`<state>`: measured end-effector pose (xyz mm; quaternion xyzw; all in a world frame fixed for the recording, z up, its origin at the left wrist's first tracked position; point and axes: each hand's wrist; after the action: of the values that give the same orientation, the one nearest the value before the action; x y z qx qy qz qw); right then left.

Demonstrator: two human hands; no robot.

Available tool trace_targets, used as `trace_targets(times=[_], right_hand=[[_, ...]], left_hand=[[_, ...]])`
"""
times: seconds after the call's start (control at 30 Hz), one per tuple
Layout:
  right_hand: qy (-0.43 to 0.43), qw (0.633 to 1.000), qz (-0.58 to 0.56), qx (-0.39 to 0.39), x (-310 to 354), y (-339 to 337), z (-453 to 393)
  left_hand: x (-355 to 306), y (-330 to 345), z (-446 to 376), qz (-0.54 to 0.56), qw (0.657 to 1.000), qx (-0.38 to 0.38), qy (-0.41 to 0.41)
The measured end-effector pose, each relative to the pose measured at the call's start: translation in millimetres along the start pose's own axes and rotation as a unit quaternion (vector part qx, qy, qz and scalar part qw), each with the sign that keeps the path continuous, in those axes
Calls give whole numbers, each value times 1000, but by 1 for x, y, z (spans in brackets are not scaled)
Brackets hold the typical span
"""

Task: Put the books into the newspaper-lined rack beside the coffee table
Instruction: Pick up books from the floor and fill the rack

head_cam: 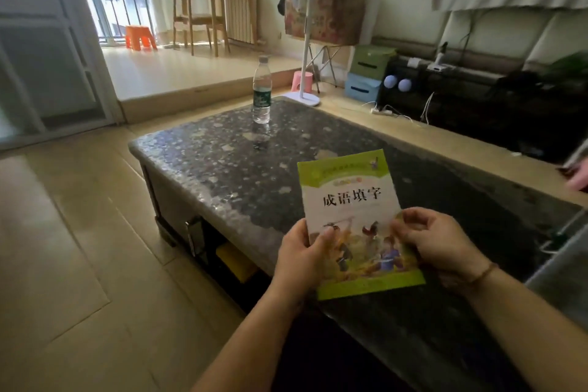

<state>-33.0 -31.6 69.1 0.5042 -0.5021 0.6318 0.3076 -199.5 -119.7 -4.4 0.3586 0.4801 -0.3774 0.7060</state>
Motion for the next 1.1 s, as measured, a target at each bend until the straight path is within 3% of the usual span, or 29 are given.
trace_targets(times=[0.1, 0.17, 0.23, 0.3, 0.37, 0.43, 0.47, 0.6, 0.77, 0.87, 0.97, 1.1], right_hand=[[-51, 998, 40, -20, 4, -43, 31], [-141, 975, 160, -63, 7, -79, 52], [-266, 902, 315, -128, 20, -122, 72], [-357, 796, 466, -149, 42, -163, 91], [-357, 696, 611, -121, 66, -197, 105], [-301, 645, 697, -89, 87, -223, 113], [-266, 643, 713, -84, 95, -234, 115], [-219, 697, 673, -117, 110, -275, 109], [-206, 705, 662, -149, 96, -307, 97], [-219, 679, 681, -167, 86, -314, 86], [-232, 653, 700, -174, 77, -317, 74], [-239, 624, 722, -180, 60, -319, 71]], left_hand=[[-10, 37, 13, 80, 993, 83, 24], [-13, 61, 22, 64, 987, 127, 70], [-19, 88, 32, 36, 975, 188, 114], [-27, 121, 42, 1, 961, 241, 137], [-36, 156, 51, -34, 945, 280, 168], [-45, 193, 57, -63, 936, 287, 195], [-48, 211, 59, -68, 935, 281, 203], [-56, 279, 63, -45, 949, 230, 210], [-52, 319, 66, -102, 947, 147, 268], [-30, 327, 60, -207, 903, 130, 354], [-6, 325, 50, -375, 824, 76, 419], [12, 318, 43, -516, 742, 33, 426]])
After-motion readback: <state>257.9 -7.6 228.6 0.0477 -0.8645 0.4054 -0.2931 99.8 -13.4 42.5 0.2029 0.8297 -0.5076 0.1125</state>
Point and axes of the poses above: each hand's wrist, its own z-axis away from the middle knuckle, its own y-axis out of the palm, x = y × z, and after that the axes turned 15 degrees about -y, right-handed
